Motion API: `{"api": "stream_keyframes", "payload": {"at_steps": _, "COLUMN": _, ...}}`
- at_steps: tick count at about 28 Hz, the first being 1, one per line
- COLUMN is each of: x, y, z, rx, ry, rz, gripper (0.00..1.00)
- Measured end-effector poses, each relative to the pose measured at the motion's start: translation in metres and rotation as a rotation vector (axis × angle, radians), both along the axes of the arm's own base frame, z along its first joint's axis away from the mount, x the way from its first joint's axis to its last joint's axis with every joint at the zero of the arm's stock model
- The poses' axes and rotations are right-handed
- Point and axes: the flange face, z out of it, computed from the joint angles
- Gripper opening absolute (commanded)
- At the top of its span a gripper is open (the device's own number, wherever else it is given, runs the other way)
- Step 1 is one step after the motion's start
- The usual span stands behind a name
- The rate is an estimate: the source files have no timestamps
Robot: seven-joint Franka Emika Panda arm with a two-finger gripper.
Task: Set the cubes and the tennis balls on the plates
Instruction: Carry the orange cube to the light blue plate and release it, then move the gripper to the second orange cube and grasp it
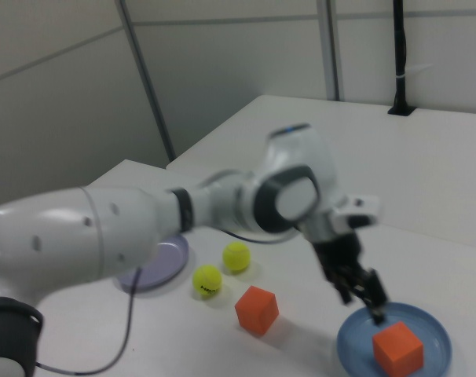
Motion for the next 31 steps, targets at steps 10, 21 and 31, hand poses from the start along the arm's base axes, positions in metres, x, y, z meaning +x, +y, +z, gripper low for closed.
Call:
{"api": "stream_keyframes", "payload": {"at_steps": 10, "x": -0.056, "y": 0.180, "z": 0.008, "rx": 0.037, "ry": 0.326, "rz": 0.194, "gripper": 1.00}}
{"api": "stream_keyframes", "payload": {"at_steps": 21, "x": -0.058, "y": 0.229, "z": -0.043, "rx": 0.044, "ry": 0.369, "rz": 0.269, "gripper": 1.00}}
{"api": "stream_keyframes", "payload": {"at_steps": 31, "x": -0.039, "y": 0.221, "z": -0.100, "rx": -0.003, "ry": 0.340, "rz": 0.291, "gripper": 1.00}}
